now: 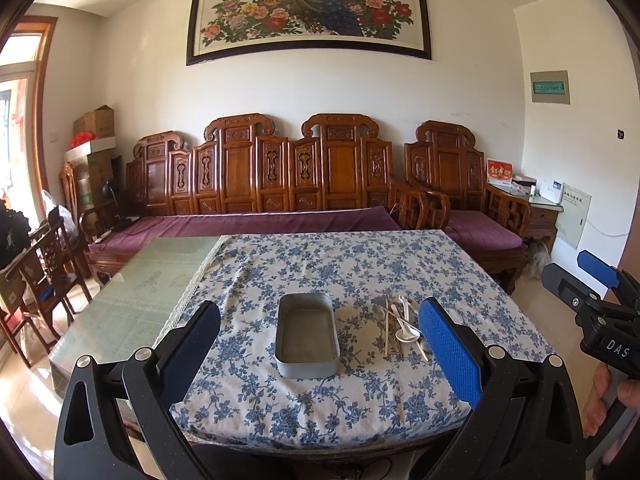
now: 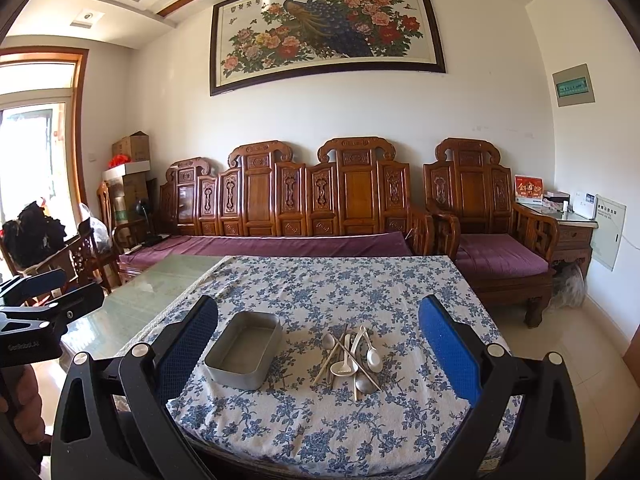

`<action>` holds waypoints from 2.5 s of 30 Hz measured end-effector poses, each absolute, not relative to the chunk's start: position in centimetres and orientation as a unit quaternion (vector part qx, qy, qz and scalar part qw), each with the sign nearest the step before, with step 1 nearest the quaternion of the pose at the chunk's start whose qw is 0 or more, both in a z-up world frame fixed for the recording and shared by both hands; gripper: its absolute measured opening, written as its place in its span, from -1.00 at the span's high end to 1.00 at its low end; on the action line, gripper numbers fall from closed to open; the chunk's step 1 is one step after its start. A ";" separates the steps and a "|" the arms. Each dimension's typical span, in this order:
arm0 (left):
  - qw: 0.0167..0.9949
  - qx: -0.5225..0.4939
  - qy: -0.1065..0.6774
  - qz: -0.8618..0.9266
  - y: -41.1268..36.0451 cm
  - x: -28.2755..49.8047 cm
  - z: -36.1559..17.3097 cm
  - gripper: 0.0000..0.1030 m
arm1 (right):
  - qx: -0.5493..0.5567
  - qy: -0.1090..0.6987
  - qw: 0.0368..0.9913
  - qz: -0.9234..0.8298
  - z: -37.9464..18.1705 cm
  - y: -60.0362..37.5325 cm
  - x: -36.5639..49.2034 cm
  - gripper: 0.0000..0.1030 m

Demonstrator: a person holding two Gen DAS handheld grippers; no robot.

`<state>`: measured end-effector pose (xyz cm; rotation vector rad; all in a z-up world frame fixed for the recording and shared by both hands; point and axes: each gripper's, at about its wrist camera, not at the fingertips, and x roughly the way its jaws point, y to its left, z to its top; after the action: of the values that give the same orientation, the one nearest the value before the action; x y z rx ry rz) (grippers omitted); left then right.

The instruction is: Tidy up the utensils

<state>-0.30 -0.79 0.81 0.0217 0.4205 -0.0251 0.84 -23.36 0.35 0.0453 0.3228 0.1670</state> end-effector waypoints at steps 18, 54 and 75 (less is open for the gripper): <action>0.979 0.011 0.205 -0.018 -0.9 -0.8 1.0 -0.87 | 0.022 0.158 0.984 0.082 0.4 -23.2 0.8 -0.95; 0.961 0.025 0.273 -0.035 -1.6 3.9 -3.8 -0.87 | 0.024 0.196 0.977 0.085 -3.1 -25.1 4.6 -0.95; 0.925 0.054 0.364 -0.098 -3.5 15.7 -10.8 -0.87 | 0.010 0.265 0.961 0.076 -10.7 -28.4 17.4 -0.40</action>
<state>15.70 -3.51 -10.78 0.1104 0.7466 -0.2002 17.35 -28.41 -10.68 0.0201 0.5368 0.1546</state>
